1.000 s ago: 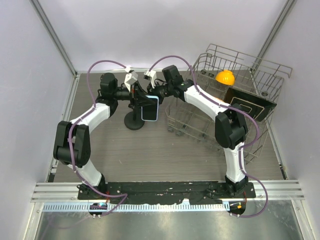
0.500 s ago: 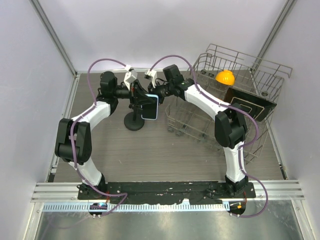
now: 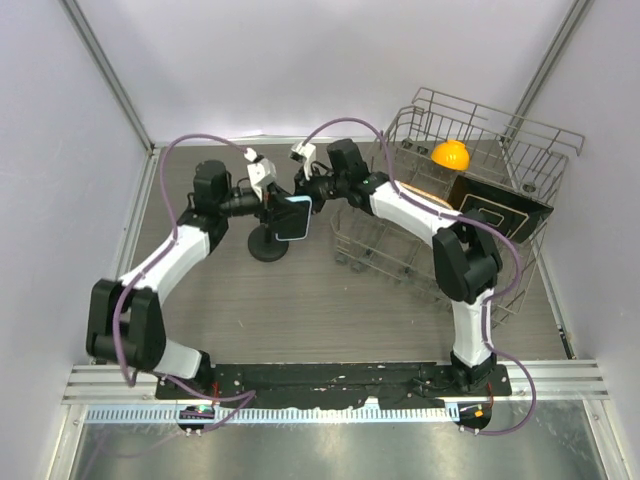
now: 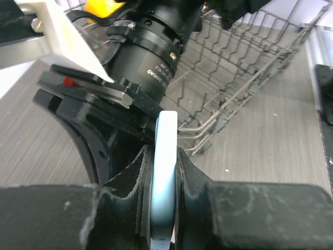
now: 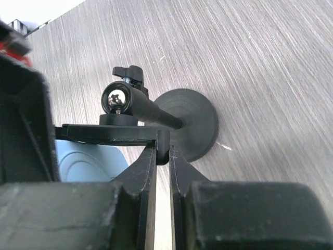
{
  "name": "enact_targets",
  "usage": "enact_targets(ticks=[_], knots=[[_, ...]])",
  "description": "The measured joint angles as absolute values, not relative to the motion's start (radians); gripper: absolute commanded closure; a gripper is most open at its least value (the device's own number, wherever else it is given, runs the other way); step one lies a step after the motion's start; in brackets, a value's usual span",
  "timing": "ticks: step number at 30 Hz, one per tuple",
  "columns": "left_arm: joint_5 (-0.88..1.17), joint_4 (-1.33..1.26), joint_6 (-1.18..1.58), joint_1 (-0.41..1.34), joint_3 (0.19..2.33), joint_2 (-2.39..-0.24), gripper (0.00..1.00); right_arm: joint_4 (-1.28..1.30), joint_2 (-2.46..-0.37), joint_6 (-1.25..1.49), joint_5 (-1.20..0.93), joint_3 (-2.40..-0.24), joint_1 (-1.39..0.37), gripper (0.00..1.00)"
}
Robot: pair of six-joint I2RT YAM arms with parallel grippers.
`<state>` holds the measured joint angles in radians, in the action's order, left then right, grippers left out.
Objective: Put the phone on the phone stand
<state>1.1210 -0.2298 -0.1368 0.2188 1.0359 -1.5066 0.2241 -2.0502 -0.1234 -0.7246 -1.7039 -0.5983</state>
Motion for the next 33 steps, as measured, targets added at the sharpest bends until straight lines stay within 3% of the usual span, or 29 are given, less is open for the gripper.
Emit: enact_targets(ticks=[5,9,11,17,22,26,29,32,33], knots=[[0.683,-0.256,-0.137,0.323,0.871,-1.301,1.0,-0.052,-1.905,0.068,-0.517,-1.44,-0.629,0.99],[0.129,-0.336,-0.111,0.433,0.801,-1.246,1.0,-0.205,-1.845,0.214,-0.101,-1.324,-0.738,0.99],[-0.001,-0.356,-0.077,0.462,0.78,-1.232,1.0,-0.273,-1.848,0.262,0.083,-1.298,-0.802,0.99],[-0.247,-0.454,0.022,0.465,0.765,-1.274,1.0,-0.408,-1.834,0.377,0.355,-1.21,-0.911,0.99],[-0.418,-0.65,0.017,0.35,0.711,-1.328,1.0,-0.45,-1.768,0.423,0.413,-1.127,-1.016,0.99],[-0.421,-0.699,0.02,0.336,0.676,-1.316,1.0,-0.451,-1.73,0.424,0.408,-1.139,-1.045,0.99],[-0.378,-0.666,0.036,0.336,0.659,-1.273,1.0,-0.421,-1.726,0.4,0.344,-1.186,-0.993,0.89],[-0.288,-0.593,0.054,0.331,0.629,-1.19,1.0,-0.423,-1.721,0.335,0.222,-1.195,-0.906,0.73],[-0.26,-0.561,0.059,0.331,0.624,-1.164,1.0,-0.42,-1.721,0.31,0.18,-1.195,-0.883,0.54]])
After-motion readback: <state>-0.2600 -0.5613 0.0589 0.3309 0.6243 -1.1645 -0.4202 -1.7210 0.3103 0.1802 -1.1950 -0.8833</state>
